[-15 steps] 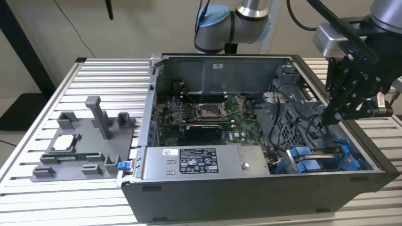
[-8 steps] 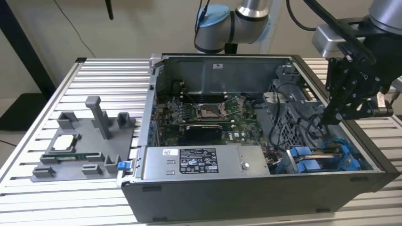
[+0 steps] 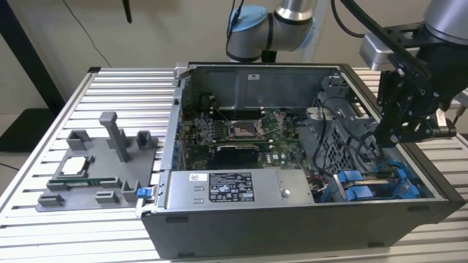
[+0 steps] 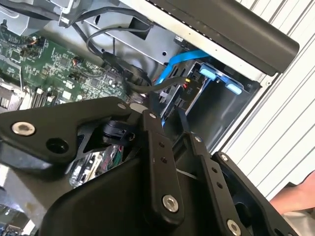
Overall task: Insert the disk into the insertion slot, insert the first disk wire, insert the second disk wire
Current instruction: 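Insert the second disk wire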
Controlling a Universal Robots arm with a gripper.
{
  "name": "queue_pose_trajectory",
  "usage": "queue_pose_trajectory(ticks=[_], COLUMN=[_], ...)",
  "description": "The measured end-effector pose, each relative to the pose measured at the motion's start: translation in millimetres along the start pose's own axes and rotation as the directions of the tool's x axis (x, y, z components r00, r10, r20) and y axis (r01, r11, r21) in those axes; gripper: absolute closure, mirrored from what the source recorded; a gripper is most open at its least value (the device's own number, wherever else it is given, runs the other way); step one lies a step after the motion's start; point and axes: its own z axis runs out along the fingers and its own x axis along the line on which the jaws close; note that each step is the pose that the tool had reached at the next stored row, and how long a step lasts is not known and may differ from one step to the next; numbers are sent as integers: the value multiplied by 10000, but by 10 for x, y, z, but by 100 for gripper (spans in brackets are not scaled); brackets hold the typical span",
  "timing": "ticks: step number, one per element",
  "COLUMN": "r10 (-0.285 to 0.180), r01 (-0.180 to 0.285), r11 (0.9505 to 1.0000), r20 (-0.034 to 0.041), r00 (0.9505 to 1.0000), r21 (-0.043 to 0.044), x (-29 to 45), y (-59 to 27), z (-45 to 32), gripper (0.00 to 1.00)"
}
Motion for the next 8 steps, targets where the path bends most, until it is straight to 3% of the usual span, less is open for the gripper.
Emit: queue_pose_trajectory(ticks=[1, 8], r10=[-2, -22], r01=[2, 21], r11=[10000, 9997], r20=[2, 17], r00=[10000, 10000], r21=[29, 246], x=[1, 6], y=[7, 39], z=[5, 28], gripper=[100, 100])
